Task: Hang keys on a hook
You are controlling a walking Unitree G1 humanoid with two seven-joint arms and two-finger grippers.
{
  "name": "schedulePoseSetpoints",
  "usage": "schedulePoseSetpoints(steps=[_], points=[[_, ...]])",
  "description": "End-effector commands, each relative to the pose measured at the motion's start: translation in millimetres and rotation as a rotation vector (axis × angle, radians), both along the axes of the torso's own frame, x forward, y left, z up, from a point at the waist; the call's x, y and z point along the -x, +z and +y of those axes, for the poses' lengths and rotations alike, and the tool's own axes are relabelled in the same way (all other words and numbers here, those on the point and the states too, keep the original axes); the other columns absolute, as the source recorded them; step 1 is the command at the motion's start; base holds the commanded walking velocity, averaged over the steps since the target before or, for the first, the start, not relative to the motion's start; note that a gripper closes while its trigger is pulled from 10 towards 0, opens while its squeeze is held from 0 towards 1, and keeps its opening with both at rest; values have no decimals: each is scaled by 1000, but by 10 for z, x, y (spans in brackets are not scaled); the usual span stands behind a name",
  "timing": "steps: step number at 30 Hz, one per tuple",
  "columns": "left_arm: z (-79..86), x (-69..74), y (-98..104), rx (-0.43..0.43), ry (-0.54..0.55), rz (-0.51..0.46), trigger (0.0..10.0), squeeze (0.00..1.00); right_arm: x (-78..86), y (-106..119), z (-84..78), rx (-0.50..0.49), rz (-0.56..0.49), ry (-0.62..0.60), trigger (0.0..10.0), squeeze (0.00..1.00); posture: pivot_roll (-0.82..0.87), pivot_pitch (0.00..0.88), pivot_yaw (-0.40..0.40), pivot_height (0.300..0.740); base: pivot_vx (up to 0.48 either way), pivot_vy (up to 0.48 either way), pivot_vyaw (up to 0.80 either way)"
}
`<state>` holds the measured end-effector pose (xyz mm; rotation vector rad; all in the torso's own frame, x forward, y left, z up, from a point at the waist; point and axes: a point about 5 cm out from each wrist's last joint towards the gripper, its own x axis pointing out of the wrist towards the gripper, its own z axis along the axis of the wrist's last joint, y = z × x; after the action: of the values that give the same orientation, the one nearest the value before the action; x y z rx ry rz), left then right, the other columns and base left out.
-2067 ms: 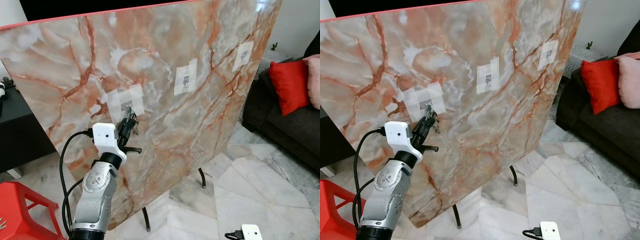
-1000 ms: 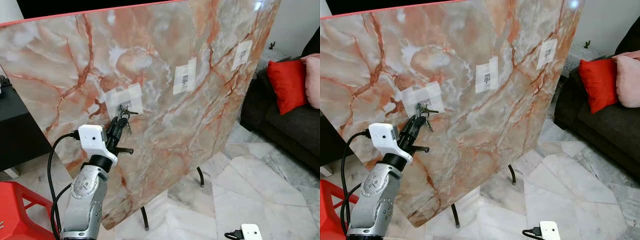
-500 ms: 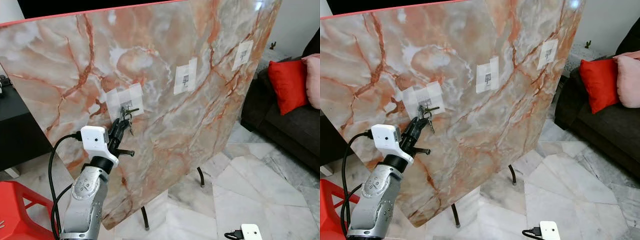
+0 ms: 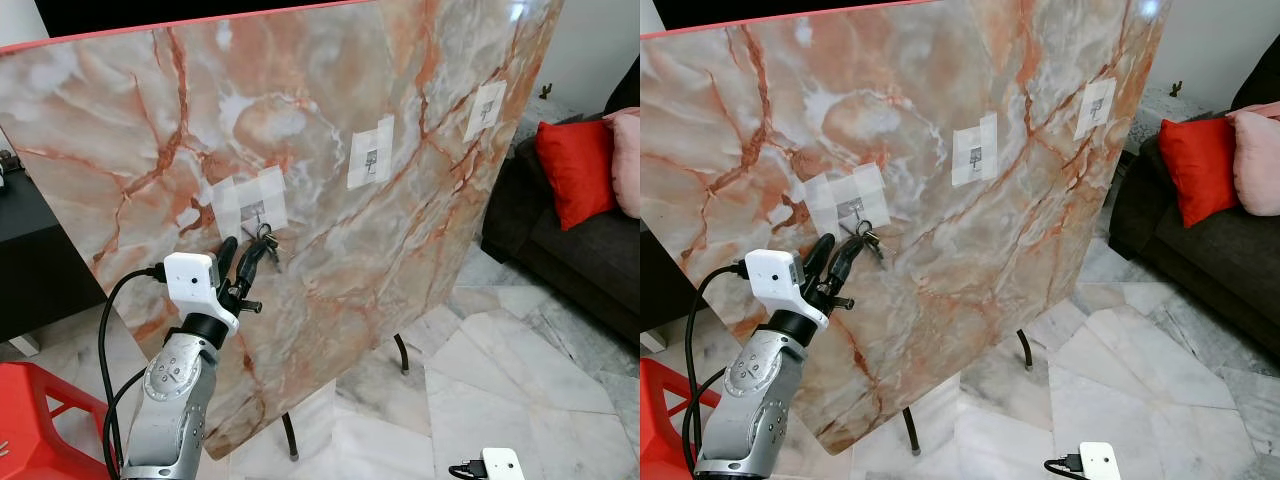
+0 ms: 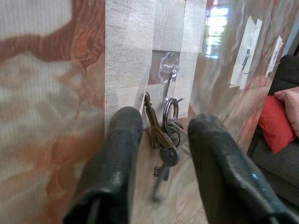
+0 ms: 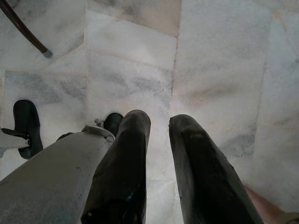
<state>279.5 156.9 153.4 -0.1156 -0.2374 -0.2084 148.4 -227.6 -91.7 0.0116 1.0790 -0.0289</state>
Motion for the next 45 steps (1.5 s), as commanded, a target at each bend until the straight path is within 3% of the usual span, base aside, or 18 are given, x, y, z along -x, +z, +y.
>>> schedulePoseSetpoints(steps=[1,5,12,13,14,15,17,23,24,30,31,34,41,45], points=[[30,23,-61,-14,9,16,10000,1000,-6,8,-25,7,0,-2,10000,0,94,0,-81,740,0,0,0],[164,91,-195,-38,62,54,10000,1000,-4,7,-25,6,-1,-6,10000,0,95,0,-80,740,0,0,0],[543,355,-778,-208,154,248,10000,1000,-5,7,-23,5,-7,-14,10000,0,96,0,-79,740,0,0,0],[591,411,-891,-218,164,292,10000,400,-4,7,-23,5,-8,-16,10000,0,98,0,-77,740,0,0,0],[636,469,-1008,-233,176,340,10000,0,-4,7,-22,5,-9,-18,10000,0,96,0,-77,740,0,0,0],[697,574,-1216,-230,187,433,10000,0,-3,6,-22,5,-9,-20,10000,0,95,0,-76,740,0,0,0],[713,615,-1298,-221,191,471,10000,0,-2,6,-22,5,-9,-21,10000,0,97,0,-77,740,0,0,0],[741,862,-1901,-159,219,781,10000,0,-6,6,-19,7,-8,-18,10000,0,97,0,-80,740,0,0,0],[746,946,-2034,-165,241,868,10000,0,-7,6,-18,8,-8,-18,10000,0,90,0,-78,740,0,0,0],[755,1081,-2185,-137,275,971,10000,0,-8,7,-20,11,-8,-22,10000,0,87,0,-79,740,0,0,0],[748,1168,-2276,-135,294,1049,10000,0,-8,6,-19,14,-5,-22,10000,0,87,0,-80,740,0,0,0],[715,1232,-2354,-140,290,1133,10000,0,-2,2,-16,16,4,-9,10000,0,82,0,-73,740,0,0,0],[712,1217,-2375,-111,295,1152,10000,0,-3,4,-22,37,4,16,10000,0,83,0,-69,740,0,0,0],[796,1305,-2405,-112,323,1199,10000,0,1,0,-9,38,18,61,10000,0,79,0,-66,740,0,448,800]])
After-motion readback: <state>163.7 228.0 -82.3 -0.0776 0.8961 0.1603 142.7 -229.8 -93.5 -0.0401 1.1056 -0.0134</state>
